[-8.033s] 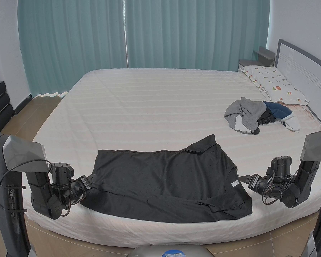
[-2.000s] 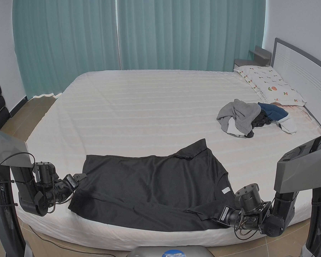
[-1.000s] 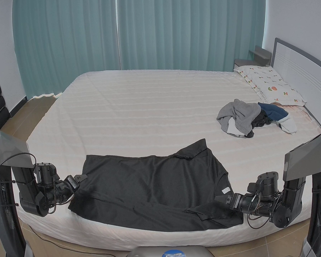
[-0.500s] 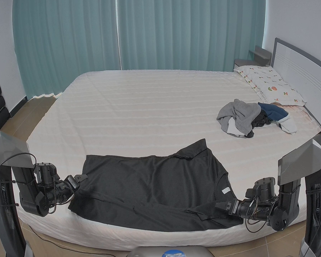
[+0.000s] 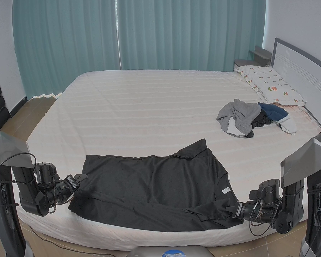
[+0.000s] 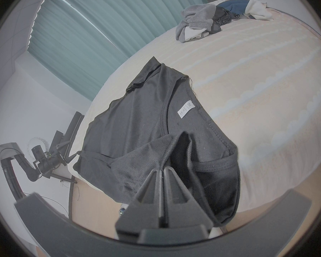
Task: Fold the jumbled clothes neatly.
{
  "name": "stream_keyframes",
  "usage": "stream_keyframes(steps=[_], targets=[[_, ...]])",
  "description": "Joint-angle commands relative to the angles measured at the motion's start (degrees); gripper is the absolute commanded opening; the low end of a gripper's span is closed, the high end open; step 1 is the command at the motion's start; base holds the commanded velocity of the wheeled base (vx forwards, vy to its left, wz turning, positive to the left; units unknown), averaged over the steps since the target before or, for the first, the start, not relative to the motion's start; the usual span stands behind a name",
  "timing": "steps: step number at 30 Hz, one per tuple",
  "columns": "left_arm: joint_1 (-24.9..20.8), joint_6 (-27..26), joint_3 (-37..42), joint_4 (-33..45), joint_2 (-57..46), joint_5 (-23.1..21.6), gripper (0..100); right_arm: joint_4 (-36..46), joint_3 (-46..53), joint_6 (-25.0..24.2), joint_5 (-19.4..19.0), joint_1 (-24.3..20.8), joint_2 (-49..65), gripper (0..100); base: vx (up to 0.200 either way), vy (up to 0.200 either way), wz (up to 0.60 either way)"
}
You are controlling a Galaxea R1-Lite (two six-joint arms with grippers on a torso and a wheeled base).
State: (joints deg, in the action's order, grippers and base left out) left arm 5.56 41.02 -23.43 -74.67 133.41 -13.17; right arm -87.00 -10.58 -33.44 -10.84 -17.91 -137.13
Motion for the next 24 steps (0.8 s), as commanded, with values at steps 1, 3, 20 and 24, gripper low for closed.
stream_keyframes(steps=[1, 3, 20, 24], targets=[[0.1, 0.0, 0.0, 0.0, 0.1, 0.0, 100, -0.6, 1.5, -0.5, -0.4, 0.4, 2.4, 0, 0.0, 0.0, 0.0], [0.1, 0.0, 0.0, 0.0, 0.1, 0.0, 100, -0.5, 2.1, -0.7, -1.4, 0.4, 3.9, 0, 0.0, 0.0, 0.0], [0.1, 0.0, -0.4, 0.0, 0.8, 0.2, 100, 0.2, 6.4, -6.4, -6.0, -0.4, 12.8, 0, 0.0, 0.0, 0.0], [0.1, -0.1, -0.4, 0.0, 0.9, 0.2, 100, -0.4, 8.2, -6.4, -6.0, 0.0, 13.0, 0, 0.0, 0.0, 0.0]])
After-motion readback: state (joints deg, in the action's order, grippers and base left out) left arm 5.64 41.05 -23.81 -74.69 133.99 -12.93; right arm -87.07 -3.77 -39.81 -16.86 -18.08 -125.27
